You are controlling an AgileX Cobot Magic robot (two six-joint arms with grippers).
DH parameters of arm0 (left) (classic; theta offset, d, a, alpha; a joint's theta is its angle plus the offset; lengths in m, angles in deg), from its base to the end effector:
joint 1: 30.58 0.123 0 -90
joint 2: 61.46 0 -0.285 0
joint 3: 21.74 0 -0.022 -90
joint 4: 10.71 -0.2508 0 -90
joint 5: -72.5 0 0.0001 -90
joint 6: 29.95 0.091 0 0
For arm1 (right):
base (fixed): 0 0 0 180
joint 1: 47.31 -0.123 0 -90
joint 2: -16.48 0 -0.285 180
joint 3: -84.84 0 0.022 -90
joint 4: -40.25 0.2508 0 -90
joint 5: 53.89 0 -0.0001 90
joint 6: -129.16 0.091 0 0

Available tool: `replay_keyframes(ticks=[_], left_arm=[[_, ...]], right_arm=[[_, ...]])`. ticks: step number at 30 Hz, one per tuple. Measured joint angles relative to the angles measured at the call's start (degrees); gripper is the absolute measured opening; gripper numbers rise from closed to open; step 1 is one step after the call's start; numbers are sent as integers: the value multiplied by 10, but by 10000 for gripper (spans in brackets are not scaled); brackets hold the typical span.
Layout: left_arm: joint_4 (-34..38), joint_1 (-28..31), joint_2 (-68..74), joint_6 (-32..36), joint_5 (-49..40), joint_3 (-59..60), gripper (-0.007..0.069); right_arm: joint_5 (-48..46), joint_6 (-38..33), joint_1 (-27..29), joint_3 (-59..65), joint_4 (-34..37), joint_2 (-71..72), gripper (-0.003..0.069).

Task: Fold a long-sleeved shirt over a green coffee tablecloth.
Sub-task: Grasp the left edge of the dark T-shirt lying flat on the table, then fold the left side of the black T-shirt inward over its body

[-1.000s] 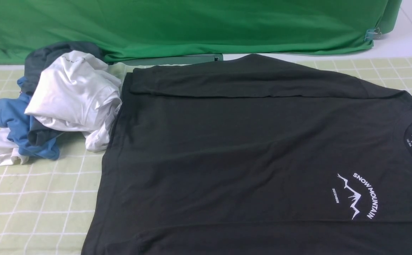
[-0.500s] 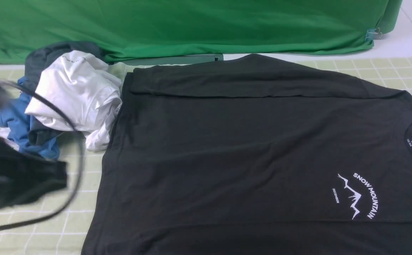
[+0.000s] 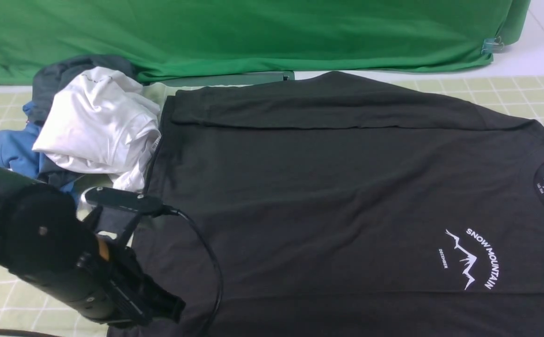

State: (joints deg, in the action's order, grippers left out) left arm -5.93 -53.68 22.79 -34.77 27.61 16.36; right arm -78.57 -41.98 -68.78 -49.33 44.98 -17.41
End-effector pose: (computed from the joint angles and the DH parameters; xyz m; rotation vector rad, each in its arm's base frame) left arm 0.1959 -0.0894 0.2024 0.3901 2.9104 -0.1725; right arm 0.0867 0.0375 0.3257 -0.1583 1.8380 0.4567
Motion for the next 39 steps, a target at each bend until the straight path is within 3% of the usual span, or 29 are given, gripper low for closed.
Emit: replay_keyframes(ticks=[4,12,15,18,21,22,23,25,28,39], left_arm=[[-22,-3,19,-9,19,0,124],[-35,-3,81,-12,31,0,444],[-28,-3,104,-11,32,0,492],[-12,-3,113,2,32,0,472],[6,-3,116,20,32,0,394],[13,-3,117,24,33,0,329],[13,-3,117,24,33,0,318],[17,-3,117,27,29,0,164],[19,-3,117,43,9,-2,44],[9,-4,64,54,-59,-64,16]], right_arm=[[-5,-2,-32,0,1,-33,0],[-1,-2,-47,0,2,-46,0],[1,-3,-47,0,2,-46,0],[1,-3,-47,0,2,-46,0],[1,-3,-47,0,2,-46,0],[1,-3,-47,0,2,-46,0],[1,-3,-47,0,2,-46,0],[1,-3,-47,0,2,-46,0],[2,-3,-47,0,2,-46,0],[2,-3,-48,0,2,-46,6]])
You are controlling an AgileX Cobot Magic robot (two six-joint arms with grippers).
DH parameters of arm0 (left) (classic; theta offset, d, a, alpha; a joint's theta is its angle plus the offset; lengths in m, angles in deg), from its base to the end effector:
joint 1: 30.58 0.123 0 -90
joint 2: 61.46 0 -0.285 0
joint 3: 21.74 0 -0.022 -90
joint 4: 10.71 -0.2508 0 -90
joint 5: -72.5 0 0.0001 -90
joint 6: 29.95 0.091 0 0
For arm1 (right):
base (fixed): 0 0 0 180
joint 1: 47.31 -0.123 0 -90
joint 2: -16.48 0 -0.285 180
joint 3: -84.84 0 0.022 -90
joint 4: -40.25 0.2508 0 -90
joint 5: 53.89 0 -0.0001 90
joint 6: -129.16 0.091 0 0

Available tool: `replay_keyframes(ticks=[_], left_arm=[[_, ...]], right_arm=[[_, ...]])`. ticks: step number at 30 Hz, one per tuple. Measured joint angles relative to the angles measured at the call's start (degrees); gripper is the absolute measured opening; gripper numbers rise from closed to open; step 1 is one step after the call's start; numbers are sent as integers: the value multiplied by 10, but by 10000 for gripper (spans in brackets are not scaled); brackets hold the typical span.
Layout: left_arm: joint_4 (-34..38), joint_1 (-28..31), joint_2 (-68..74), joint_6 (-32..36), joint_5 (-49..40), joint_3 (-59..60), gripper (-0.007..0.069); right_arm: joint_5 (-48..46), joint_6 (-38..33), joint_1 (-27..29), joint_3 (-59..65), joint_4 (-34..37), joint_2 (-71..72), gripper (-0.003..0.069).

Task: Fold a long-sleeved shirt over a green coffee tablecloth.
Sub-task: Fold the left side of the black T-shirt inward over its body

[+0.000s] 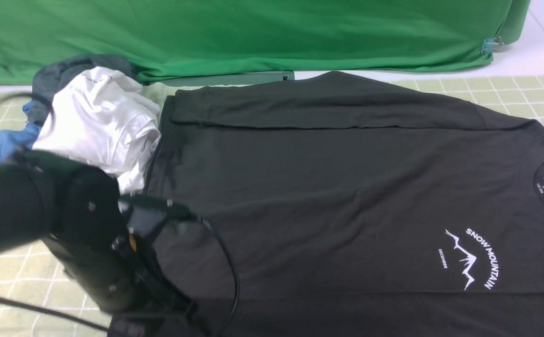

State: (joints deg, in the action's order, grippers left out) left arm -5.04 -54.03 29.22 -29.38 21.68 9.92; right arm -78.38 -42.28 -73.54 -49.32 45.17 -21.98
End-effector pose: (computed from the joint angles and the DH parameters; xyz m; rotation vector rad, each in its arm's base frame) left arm 0.2155 -0.1011 0.2023 0.5455 2.9873 -0.1557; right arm 0.0975 0.0517 0.3178 -0.2459 1.9126 0.4969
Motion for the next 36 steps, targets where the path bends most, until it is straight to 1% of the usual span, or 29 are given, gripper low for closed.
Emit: replay_keyframes(ticks=[4,5,7,8,10,14,19,24,31,34,36], left_arm=[[-27,0,-28,0,-15,-72,16],[-43,0,-30,0,-21,-107,16],[-57,0,-30,0,-24,-133,16],[-70,0,-25,0,-25,-174,16],[-89,0,-17,1,-26,-214,16],[-129,4,21,1,-27,-301,16],[-141,35,92,1,-21,-375,16],[-168,62,165,2,12,-410,17],[-176,67,216,12,16,-412,27],[-177,67,225,13,22,-412,67],[-184,67,228,13,29,-412,120]], right_arm=[[0,0,0,0,0,0,7],[0,0,0,0,0,0,8],[0,0,0,0,0,0,9],[0,0,0,0,0,0,10],[0,0,0,0,0,0,12],[0,0,0,0,0,0,17],[0,0,0,0,0,0,19],[0,1,0,0,0,0,18],[-21,1,0,0,0,0,21],[-68,14,0,-2,0,-5,35],[-123,21,0,-12,1,-20,50]])
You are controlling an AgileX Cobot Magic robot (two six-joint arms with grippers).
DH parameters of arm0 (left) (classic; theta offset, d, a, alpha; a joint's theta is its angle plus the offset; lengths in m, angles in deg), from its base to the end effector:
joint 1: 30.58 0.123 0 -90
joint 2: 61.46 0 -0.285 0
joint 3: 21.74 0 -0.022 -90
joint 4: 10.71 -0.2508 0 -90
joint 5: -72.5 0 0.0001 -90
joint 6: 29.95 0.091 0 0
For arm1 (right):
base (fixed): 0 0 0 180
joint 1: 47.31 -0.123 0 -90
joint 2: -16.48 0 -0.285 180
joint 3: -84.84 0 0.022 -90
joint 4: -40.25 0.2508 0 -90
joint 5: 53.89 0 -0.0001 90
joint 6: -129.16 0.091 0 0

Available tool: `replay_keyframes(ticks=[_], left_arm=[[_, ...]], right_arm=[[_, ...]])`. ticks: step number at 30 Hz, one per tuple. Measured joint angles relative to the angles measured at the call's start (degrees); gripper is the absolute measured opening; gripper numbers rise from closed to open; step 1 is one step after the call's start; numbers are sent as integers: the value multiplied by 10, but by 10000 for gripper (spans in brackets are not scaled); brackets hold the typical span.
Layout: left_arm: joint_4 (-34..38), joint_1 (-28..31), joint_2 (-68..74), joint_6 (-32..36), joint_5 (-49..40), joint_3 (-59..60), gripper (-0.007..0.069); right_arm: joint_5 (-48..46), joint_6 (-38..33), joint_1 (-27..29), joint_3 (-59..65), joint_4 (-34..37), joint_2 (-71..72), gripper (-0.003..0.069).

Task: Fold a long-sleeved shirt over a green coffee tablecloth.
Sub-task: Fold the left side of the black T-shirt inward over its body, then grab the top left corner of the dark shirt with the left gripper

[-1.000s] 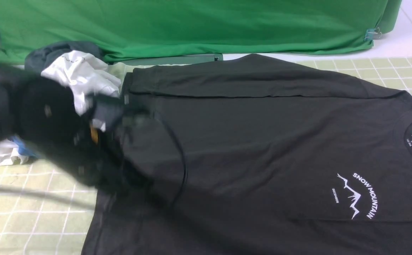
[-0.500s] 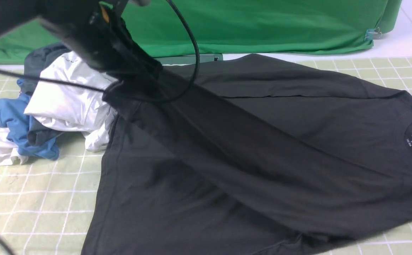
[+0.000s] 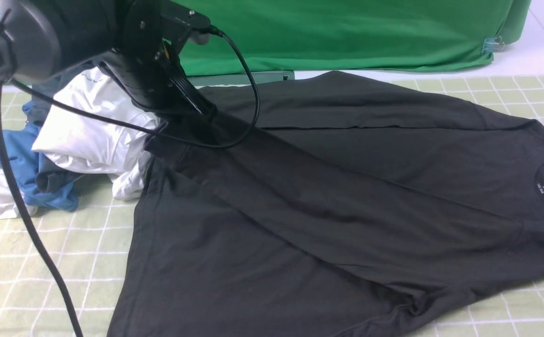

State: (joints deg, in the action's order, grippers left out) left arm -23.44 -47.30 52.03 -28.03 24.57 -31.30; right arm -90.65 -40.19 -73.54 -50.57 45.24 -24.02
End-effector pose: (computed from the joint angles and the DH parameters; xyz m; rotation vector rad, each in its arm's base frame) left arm 0.3927 -0.1024 0.2667 0.5643 2.5642 0.1794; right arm 0.0952 0.0522 0.3036 -0.2492 2.1469 0.4733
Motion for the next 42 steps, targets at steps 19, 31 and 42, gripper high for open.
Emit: replay_keyframes(ticks=[19,31,42], left_arm=[[88,0,-83,-28,-96,32,38],[187,0,-262,-16,-19,303,2],[187,0,-315,-19,28,410,2]], right_arm=[[-77,-188,0,-73,65,-389,419],[38,-215,-40,-94,86,-525,440],[40,-204,-40,-131,88,-607,338]])
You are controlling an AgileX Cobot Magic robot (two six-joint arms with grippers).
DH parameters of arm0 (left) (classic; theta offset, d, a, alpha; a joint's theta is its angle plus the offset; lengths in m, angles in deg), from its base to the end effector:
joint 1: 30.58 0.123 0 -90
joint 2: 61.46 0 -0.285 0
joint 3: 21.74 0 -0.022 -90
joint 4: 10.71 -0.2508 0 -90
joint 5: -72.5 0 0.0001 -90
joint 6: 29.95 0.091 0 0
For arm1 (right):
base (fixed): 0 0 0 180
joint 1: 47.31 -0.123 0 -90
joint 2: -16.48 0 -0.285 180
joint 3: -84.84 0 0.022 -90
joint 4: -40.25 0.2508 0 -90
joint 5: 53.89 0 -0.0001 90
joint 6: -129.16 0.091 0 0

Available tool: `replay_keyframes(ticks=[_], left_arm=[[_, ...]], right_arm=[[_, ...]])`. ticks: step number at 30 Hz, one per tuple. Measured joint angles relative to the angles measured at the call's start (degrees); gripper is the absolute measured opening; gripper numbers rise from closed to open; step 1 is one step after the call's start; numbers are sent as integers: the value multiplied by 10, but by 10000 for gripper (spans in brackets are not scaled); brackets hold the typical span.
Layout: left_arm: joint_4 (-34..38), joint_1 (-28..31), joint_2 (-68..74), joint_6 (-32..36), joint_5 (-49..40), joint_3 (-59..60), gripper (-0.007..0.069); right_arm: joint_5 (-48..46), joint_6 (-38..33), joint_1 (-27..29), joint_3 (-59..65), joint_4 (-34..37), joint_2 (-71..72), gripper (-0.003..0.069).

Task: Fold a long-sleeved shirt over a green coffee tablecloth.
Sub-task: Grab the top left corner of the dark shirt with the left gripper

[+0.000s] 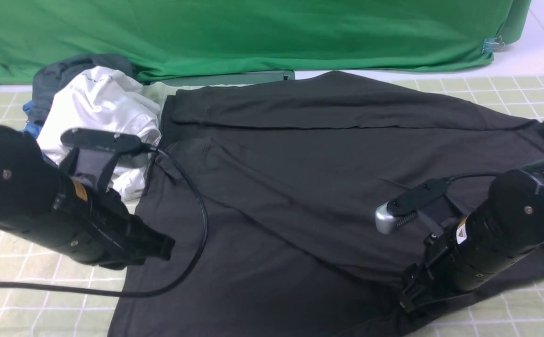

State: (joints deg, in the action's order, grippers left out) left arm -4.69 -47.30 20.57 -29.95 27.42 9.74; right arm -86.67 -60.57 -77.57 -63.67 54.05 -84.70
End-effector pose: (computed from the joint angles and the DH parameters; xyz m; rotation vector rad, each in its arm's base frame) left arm 0.2207 -0.0734 0.2409 0.3211 2.7596 -0.1979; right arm 0.2345 0.1504 0.1617 -0.7357 2.8123 0.2894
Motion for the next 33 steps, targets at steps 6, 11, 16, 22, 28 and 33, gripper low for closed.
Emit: replay_keyframes(ticks=[6,11,16,22,28,33], left_arm=[[1,0,-2,0,5,2,2],[1,0,-2,0,5,2,7],[1,0,-3,0,5,2,9],[1,0,-3,0,4,2,11],[-8,0,-1,-47,3,-7,11],[-55,0,31,-106,-39,-98,11]], right_arm=[[-31,2,-6,0,-1,1,37],[-88,6,-19,0,-4,30,26],[-125,24,-28,0,-5,48,26],[-131,40,-28,26,-5,49,28],[-133,52,-28,29,-5,49,216],[-156,43,-28,28,-4,66,421]])
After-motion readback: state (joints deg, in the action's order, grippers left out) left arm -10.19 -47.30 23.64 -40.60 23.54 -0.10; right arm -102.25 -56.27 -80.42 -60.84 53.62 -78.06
